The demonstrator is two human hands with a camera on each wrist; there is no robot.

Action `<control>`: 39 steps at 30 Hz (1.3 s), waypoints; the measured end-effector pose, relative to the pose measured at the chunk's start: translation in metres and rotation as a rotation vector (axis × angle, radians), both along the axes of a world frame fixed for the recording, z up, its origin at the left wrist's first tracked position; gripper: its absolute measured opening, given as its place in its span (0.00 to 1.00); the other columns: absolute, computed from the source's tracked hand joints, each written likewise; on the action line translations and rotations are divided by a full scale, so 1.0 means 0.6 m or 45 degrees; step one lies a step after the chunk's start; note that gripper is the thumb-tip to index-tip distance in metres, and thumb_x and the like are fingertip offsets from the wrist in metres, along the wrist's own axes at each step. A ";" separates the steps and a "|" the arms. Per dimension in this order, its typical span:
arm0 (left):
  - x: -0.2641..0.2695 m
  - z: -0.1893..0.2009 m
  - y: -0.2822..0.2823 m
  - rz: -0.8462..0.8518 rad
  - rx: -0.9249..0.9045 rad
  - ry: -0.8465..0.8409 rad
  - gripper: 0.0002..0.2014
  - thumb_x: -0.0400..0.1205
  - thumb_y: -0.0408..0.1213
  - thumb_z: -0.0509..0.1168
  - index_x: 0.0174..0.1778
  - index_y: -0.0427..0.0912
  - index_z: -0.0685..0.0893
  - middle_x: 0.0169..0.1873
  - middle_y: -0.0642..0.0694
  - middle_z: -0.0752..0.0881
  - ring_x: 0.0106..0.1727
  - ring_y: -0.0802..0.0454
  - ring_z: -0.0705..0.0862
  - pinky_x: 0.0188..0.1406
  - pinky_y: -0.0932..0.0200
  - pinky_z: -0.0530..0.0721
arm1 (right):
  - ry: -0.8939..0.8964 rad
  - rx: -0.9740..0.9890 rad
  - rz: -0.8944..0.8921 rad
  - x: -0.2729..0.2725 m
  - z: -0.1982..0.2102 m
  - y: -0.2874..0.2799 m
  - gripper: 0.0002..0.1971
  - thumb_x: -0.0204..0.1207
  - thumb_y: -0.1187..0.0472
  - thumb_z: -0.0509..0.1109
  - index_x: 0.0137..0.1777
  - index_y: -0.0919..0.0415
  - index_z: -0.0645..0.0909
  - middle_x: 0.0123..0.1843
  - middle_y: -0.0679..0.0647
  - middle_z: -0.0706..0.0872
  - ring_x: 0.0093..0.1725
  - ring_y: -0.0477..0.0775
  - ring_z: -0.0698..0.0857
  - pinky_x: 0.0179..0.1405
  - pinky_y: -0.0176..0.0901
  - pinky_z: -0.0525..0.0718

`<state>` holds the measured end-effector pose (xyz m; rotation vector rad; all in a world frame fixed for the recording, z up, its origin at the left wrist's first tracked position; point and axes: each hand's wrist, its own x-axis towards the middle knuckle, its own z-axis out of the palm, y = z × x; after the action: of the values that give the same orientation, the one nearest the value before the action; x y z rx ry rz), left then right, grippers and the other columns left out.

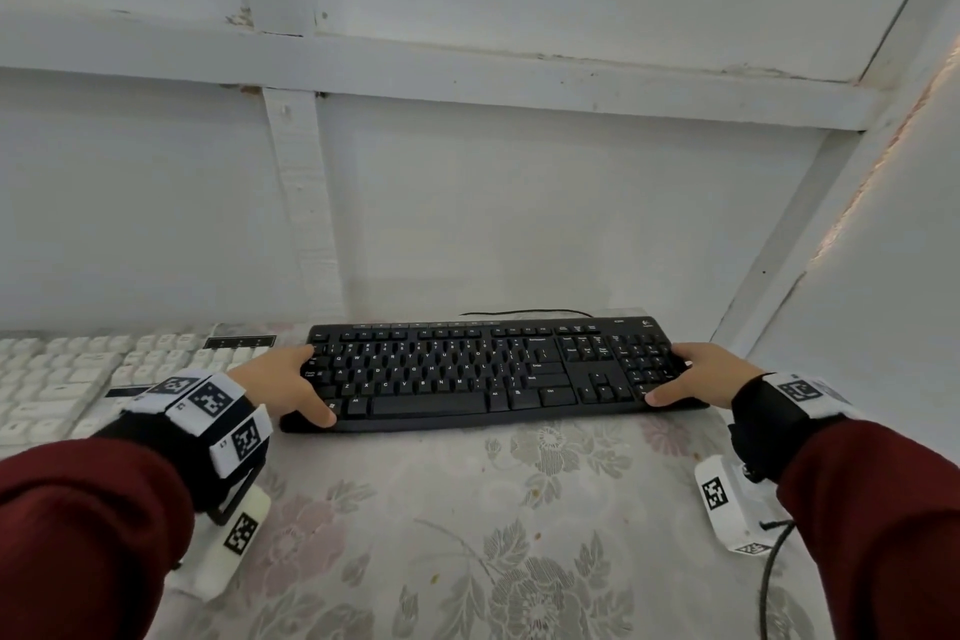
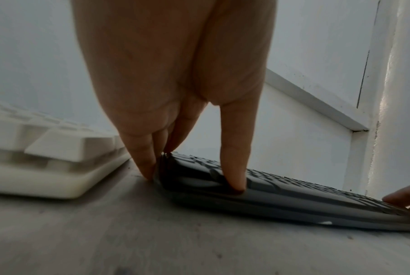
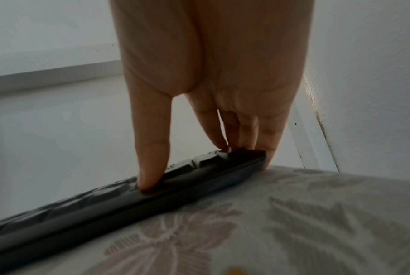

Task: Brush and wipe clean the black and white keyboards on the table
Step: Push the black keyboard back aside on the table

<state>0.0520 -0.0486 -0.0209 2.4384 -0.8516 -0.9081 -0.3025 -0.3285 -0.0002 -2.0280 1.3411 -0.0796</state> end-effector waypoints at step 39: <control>0.033 0.090 0.249 0.006 -0.424 -0.172 0.28 0.78 0.32 0.69 0.75 0.41 0.70 0.72 0.45 0.75 0.73 0.51 0.73 0.72 0.57 0.67 | 0.211 -0.319 0.240 0.107 0.072 0.218 0.38 0.76 0.50 0.72 0.81 0.62 0.60 0.81 0.58 0.65 0.78 0.57 0.67 0.75 0.46 0.66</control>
<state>0.0716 0.1010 0.0333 2.2263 -0.9582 -0.5519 -0.2384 -0.1974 0.0431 -2.4090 1.2836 0.0073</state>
